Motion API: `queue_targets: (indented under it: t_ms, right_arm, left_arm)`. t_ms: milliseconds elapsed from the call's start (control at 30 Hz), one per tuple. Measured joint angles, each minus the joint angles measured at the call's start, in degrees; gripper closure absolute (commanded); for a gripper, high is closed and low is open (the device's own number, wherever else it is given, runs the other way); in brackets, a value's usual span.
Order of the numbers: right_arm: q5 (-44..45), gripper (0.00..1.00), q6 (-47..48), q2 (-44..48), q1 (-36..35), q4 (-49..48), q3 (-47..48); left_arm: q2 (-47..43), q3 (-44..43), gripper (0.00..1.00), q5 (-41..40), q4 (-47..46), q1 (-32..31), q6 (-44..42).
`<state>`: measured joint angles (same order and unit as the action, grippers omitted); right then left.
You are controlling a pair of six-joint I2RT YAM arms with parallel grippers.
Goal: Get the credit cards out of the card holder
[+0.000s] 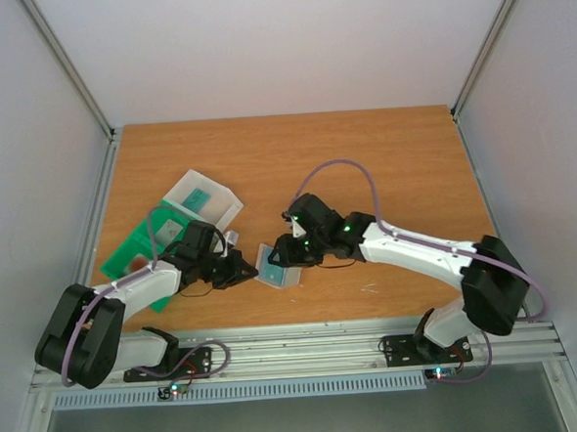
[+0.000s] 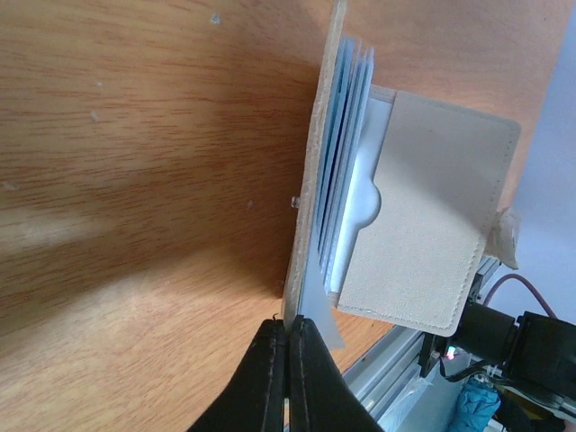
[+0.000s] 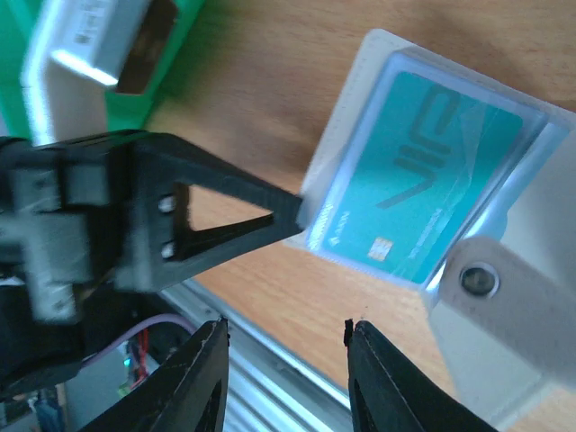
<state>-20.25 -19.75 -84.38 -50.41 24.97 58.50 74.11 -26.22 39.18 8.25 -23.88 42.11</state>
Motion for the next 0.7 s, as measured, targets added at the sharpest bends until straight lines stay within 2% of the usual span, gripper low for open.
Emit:
queue_targets:
  t_ms: [233,567,700]
  right_arm:
    - [0.3,0.7,0.4,-7.8,0.3,-1.1,0.0]
    - [3.9,0.75,1.0,-8.0,6.4,-2.8,-11.3]
    - [3.9,0.76,1.3,-7.7,7.4,-4.0,-12.2]
  left_arm:
    - [0.0,0.1,1.0,0.0,0.0,0.0,0.5]
    - [0.3,2.7,1.0,-0.2,-1.4,0.0,1.0]
    - [1.1,3.6,0.96,-0.1,-2.8,0.0,1.3]
